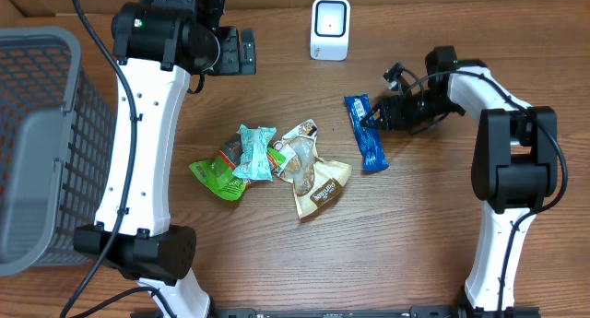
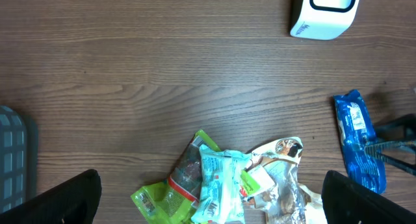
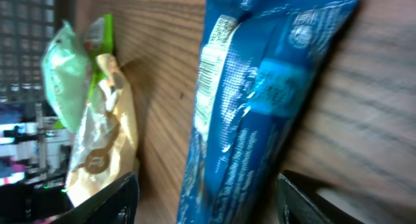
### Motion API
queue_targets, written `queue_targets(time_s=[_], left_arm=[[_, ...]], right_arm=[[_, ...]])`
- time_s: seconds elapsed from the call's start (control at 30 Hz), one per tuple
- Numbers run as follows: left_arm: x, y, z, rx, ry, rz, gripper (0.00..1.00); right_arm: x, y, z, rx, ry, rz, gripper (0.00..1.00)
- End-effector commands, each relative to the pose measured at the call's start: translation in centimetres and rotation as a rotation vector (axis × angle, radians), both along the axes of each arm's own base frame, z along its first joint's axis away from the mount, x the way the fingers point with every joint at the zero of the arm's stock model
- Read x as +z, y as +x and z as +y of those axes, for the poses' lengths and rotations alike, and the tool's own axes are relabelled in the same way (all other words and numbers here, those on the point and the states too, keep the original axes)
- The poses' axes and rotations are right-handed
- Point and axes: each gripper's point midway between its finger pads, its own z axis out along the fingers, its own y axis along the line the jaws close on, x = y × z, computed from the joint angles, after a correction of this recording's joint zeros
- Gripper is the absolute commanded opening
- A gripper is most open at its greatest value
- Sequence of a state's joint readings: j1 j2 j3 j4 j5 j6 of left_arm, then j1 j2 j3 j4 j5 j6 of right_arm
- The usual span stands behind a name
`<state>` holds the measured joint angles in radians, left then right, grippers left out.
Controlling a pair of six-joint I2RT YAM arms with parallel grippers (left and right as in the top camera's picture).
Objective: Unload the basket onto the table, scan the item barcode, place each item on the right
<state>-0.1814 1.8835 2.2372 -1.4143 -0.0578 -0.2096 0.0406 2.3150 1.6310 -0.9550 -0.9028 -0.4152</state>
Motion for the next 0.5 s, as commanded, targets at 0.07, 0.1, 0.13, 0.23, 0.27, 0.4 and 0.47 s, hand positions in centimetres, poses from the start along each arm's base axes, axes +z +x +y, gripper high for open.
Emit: queue_targets(time_s=[0.07,0.1,0.13,0.23,0.27,0.4,0.47], left_arm=[[-0.4,0.3,0.3,0.01,0.012,0.007,1.0],[-0.4,0.3,0.3,0.01,0.012,0.006,1.0],[-0.4,0.3,0.3,0.009,0.012,0.007,1.0],[-0.4,0.3,0.3,0.01,0.012,0.007,1.0],[-0.4,0.3,0.3,0.01,0.012,0.007,1.0],[-0.4,0.3,0.3,0.01,0.012,0.007,1.0],[-0.4,0.3,0.3,0.01,0.012,0.007,1.0]], right_arm=[[-1.8,-1.6,-0.1,-0.004,-0.001,0.042,0.59],[-2.0,-1.7,-0.1,-0.004,0.0,0.044,0.56],[-2.1,-1.8,-0.1,-0.004,0.0,0.043,0.52],[-2.4,-2.0,-0.1,-0.005,0.004,0.043,0.45],[-2.4,-1.9,-0.1,-0.005,0.01,0.041,0.43],[-2.6,-1.6,0.0,-0.007,0.014,0.011,0.33],[-2.8,-1.3,0.0,-0.007,0.015,-0.008,0.25]])
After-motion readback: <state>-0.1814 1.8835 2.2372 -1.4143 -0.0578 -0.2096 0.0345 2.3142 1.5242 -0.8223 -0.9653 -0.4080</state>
